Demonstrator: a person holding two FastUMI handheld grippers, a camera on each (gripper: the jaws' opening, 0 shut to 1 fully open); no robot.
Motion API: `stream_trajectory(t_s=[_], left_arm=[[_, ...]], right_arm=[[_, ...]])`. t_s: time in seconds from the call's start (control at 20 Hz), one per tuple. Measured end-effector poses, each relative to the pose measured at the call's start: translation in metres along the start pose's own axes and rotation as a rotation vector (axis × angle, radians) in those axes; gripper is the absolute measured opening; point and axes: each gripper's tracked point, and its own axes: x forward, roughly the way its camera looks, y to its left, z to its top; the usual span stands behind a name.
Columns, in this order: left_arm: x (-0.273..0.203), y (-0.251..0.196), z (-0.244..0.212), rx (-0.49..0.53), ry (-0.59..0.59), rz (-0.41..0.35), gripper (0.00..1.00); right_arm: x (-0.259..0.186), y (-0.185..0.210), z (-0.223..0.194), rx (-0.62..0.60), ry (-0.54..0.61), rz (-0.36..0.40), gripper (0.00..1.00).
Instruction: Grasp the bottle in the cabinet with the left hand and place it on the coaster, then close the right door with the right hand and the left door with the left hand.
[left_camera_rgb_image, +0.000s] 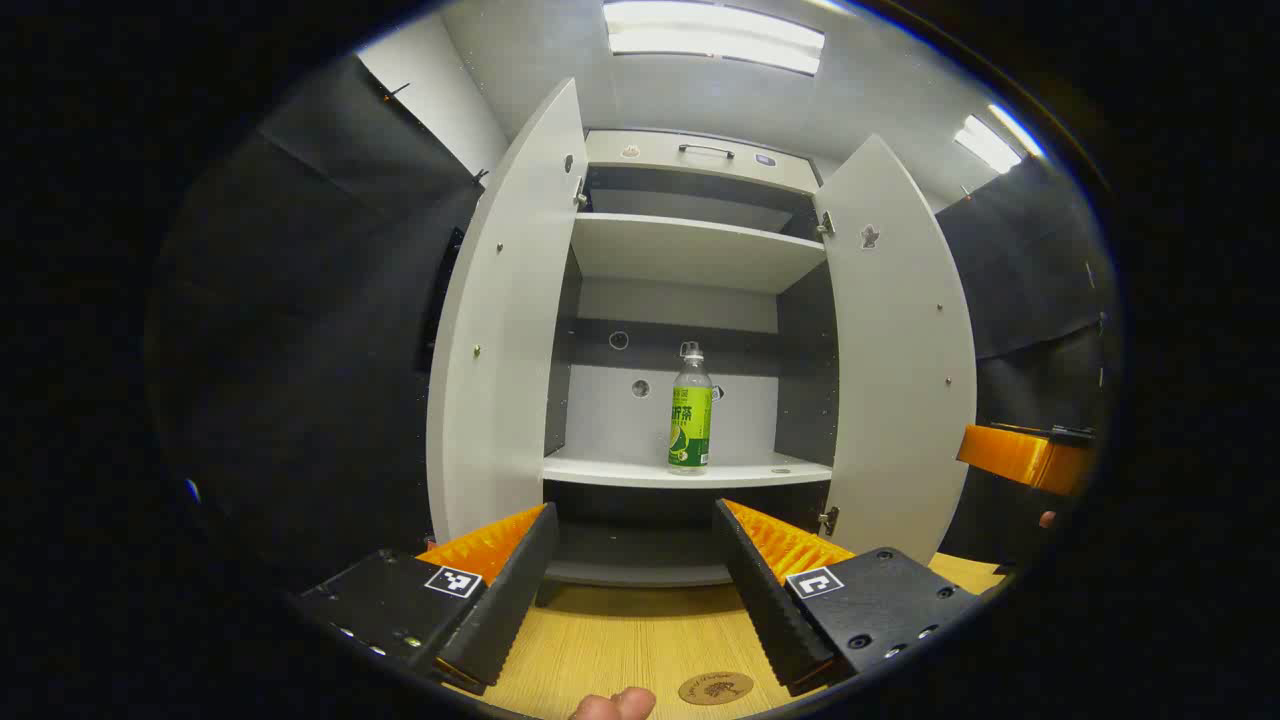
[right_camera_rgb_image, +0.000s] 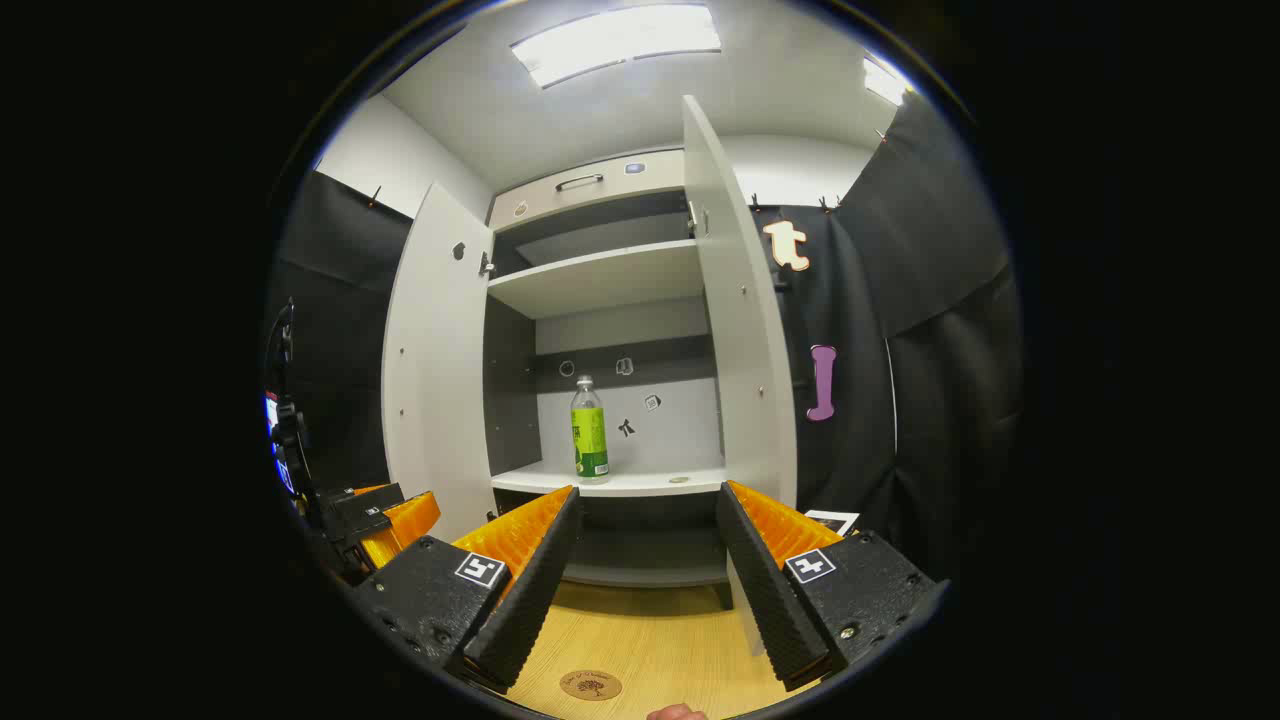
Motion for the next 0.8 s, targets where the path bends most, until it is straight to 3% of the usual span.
stream_trajectory(t_s=[0.1, 0.25, 0.4, 0.45, 0.55, 0.6, 0.65, 0.7, 0.8], left_arm=[[0.003, 0.001, -0.002, -0.008, 0.008, -0.002, 0.99], [0.004, 0.004, -0.001, -0.009, 0.0, 0.002, 0.9], [0.005, 0.005, -0.002, -0.013, 0.004, 0.001, 0.99], [0.004, 0.005, -0.003, -0.017, 0.008, -0.003, 0.95], [0.002, 0.007, -0.003, -0.02, 0.009, -0.002, 0.95], [0.0, 0.009, -0.002, -0.019, 0.006, 0.003, 0.99], [-0.001, 0.01, -0.003, -0.021, 0.005, 0.003, 0.95], [-0.002, 0.01, -0.003, -0.02, 0.006, 0.006, 0.99], [-0.003, 0.013, -0.004, -0.017, 0.014, 0.012, 0.95]], right_arm=[[-0.001, 0.0, -0.005, -0.01, 0.017, -0.003, 0.84], [-0.002, 0.002, -0.005, -0.017, 0.02, 0.001, 0.84], [-0.003, 0.002, -0.009, -0.027, 0.028, -0.003, 0.84], [-0.004, 0.003, -0.011, -0.026, 0.033, -0.004, 0.84], [-0.004, 0.006, -0.012, -0.021, 0.036, 0.002, 0.84], [-0.004, 0.007, -0.01, -0.022, 0.034, 0.002, 0.84], [-0.005, 0.007, -0.011, -0.026, 0.035, 0.002, 0.84], [-0.005, 0.007, -0.013, -0.029, 0.04, 0.003, 0.84], [-0.005, 0.01, -0.017, -0.019, 0.05, 0.011, 0.84]])
